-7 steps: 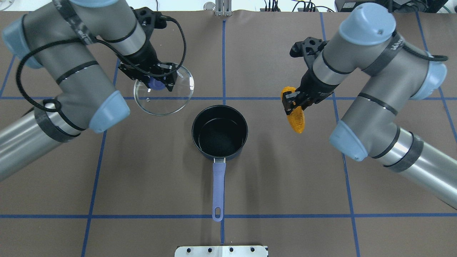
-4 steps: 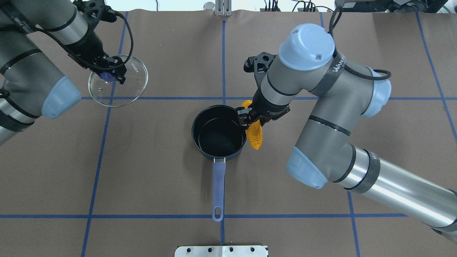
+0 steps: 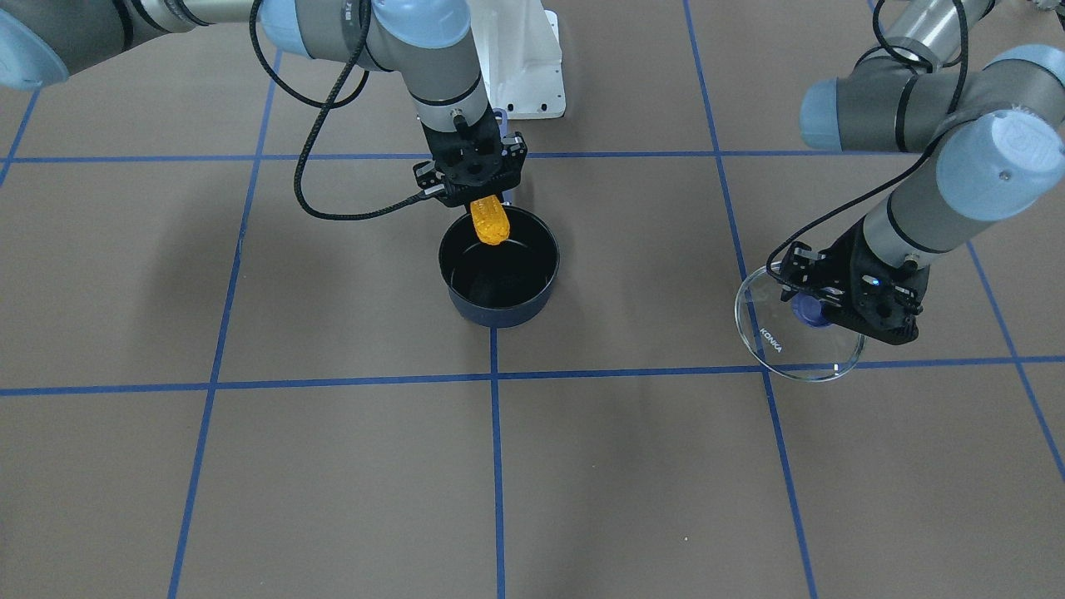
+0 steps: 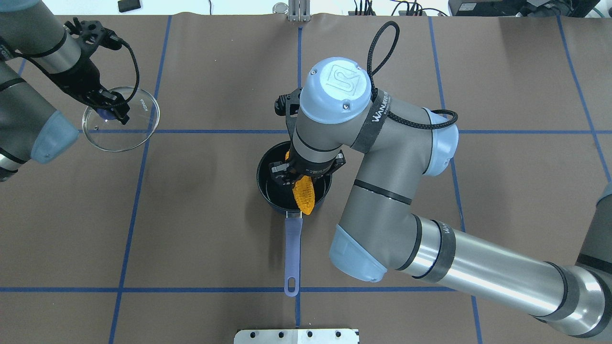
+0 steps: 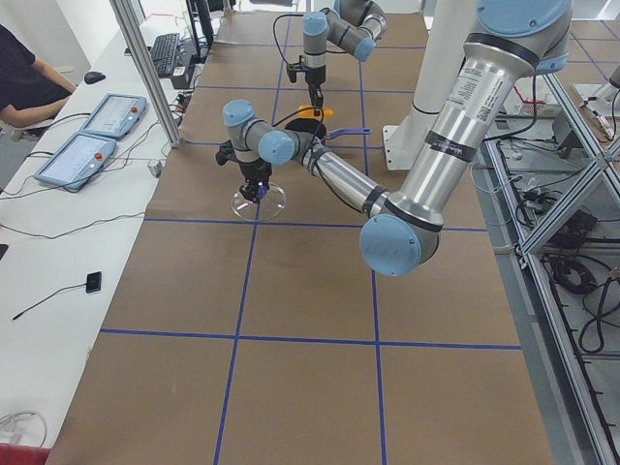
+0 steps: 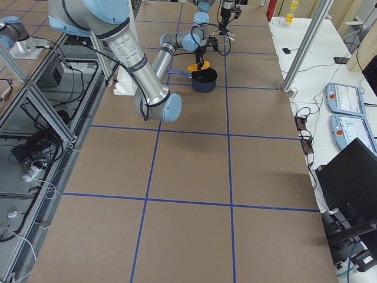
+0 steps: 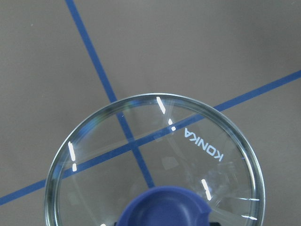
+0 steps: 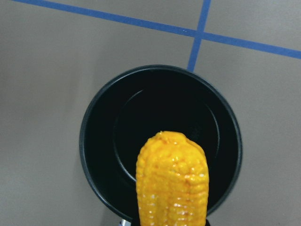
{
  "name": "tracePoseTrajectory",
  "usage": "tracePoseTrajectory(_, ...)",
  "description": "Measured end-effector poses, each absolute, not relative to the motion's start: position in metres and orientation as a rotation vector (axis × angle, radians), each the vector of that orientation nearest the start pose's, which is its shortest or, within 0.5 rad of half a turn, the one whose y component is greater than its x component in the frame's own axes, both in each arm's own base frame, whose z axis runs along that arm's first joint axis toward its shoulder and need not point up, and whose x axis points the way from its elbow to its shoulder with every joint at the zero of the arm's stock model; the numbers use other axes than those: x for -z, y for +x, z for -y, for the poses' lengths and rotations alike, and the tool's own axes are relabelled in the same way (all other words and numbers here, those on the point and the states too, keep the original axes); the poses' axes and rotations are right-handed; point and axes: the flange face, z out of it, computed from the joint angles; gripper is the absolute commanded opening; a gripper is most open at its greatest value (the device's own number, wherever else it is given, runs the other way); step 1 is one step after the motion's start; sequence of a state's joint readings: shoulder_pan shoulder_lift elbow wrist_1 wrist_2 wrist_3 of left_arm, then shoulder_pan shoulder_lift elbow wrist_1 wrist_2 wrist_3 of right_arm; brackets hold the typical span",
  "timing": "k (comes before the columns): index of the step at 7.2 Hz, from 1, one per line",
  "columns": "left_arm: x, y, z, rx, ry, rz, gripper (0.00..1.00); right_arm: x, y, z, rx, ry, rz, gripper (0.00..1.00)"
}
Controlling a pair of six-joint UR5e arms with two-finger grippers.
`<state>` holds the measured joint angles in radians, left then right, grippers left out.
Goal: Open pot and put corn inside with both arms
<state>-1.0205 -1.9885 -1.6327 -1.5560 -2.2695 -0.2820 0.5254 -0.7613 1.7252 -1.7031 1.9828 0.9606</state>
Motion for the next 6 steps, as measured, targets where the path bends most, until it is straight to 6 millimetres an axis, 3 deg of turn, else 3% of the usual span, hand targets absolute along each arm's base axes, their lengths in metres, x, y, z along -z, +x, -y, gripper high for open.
tracePoseTrajectory(1,-0.425,0.279,0.587,-0.424,0.142,-0.818,0.53,-0.122,-0.536,0.412,0.255,0.114,0.893,0.92)
tracePoseTrajectory(2,-0.450,0.280,0.588,-0.430,0.152,-0.823,0.53,-0.123,-0.539,0.409,0.257,0.116,0.887,1.00)
tracePoseTrajectory(3,-0.468,0.280,0.587,-0.431,0.152,-0.823,0.53,-0.124,-0.540,0.408,0.255,0.125,0.881,1.00)
tracePoseTrajectory(6,-0.484,0.283,0.584,-0.427,0.136,-0.821,0.54,-0.124,-0.540,0.408,0.247,0.147,0.873,1.00)
